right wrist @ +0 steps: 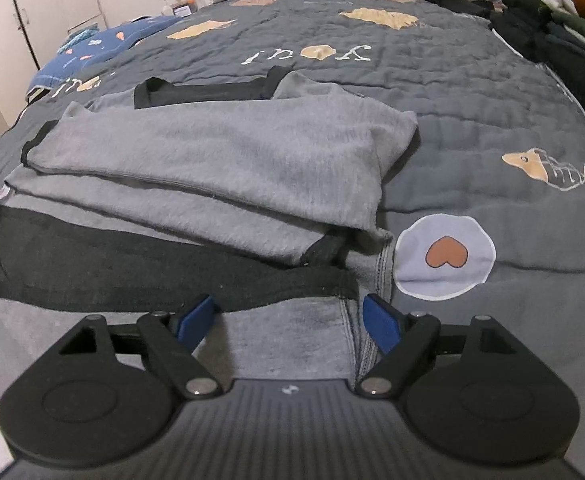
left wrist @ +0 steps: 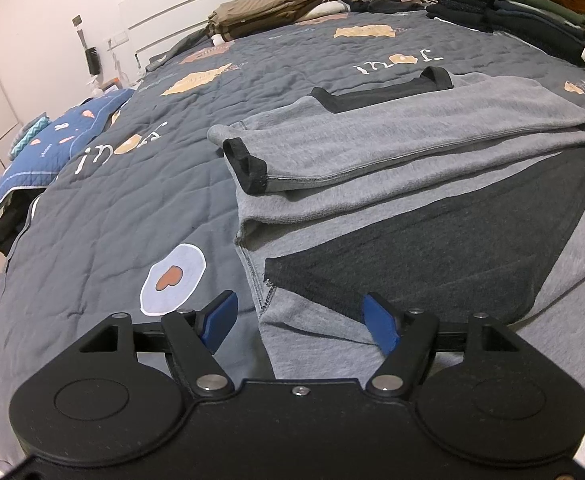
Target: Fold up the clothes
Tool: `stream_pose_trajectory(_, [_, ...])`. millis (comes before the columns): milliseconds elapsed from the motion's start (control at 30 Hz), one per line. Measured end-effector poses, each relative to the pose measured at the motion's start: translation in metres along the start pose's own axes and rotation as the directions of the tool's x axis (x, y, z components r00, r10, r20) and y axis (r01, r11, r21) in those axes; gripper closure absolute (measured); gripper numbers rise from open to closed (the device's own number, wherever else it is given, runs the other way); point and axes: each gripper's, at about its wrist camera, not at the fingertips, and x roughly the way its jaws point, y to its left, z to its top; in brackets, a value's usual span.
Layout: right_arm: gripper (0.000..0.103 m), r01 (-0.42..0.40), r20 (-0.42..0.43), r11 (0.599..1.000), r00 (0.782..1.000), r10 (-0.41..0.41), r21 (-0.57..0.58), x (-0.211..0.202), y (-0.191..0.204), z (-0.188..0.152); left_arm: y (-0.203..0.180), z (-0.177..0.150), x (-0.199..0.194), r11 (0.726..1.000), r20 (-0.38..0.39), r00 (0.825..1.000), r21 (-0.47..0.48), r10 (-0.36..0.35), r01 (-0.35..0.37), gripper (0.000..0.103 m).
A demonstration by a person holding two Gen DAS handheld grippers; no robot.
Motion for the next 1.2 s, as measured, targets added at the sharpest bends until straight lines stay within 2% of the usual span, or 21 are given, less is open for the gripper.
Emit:
stream_pose_trajectory(100, [0.022,0.002,0.005,1.000,1.000,-0.002,-0.009,0.000,0.001,-0.001,0.000,0.001,-0.002,1.000,0.006,1.000,-0.002,-0.006,0.006,0.034])
stream_pose_trajectory(300, [0.022,0.006,0.006,1.000,1.000,-0.006,-0.016,0.001,0.002,-0.001,0.001,0.005,-0.015,0.995,0.059,0.994,-0.040,-0.088,0.090,0.034])
stream_pose_trajectory(433, [0.021,0.003,0.007,1.000,1.000,-0.003,-0.016,0.002,0.001,-0.001,-0.005,0.008,-0.027,0.980,0.113,0.976,-0.044,-0.188,0.194,0.033])
stream_pose_trajectory(567, [0.020,0.001,0.006,1.000,1.000,-0.001,-0.013,0.002,0.000,-0.001,-0.015,0.010,-0.033,0.965,0.142,0.957,-0.031,-0.252,0.259,0.031])
stream_pose_trajectory(667, [0.020,-0.004,0.005,1.000,1.000,0.004,-0.007,0.003,-0.001,-0.001,-0.021,0.011,-0.033,0.962,0.144,0.952,-0.015,-0.269,0.274,0.031])
stream_pose_trajectory(1033, [0.023,-0.010,0.026,1.000,1.000,0.010,0.012,-0.001,-0.002,0.001,-0.021,0.012,-0.028,0.964,0.136,0.956,-0.015,-0.260,0.264,0.031])
stream_pose_trajectory(1100, [0.031,-0.017,0.035,1.000,0.999,0.016,0.017,-0.001,-0.002,0.001,-0.021,0.012,-0.028,0.965,0.133,0.957,-0.011,-0.259,0.263,0.031])
stream_pose_trajectory(1167, [0.057,-0.021,0.044,0.999,0.999,0.019,0.045,-0.003,-0.006,0.001,-0.022,0.012,-0.027,0.965,0.130,0.957,-0.007,-0.258,0.261,0.031])
stream_pose_trajectory(1200, [0.064,-0.023,0.045,0.998,0.999,0.020,0.064,-0.003,-0.009,0.001,-0.022,0.011,-0.027,0.966,0.129,0.958,-0.005,-0.257,0.260,0.031])
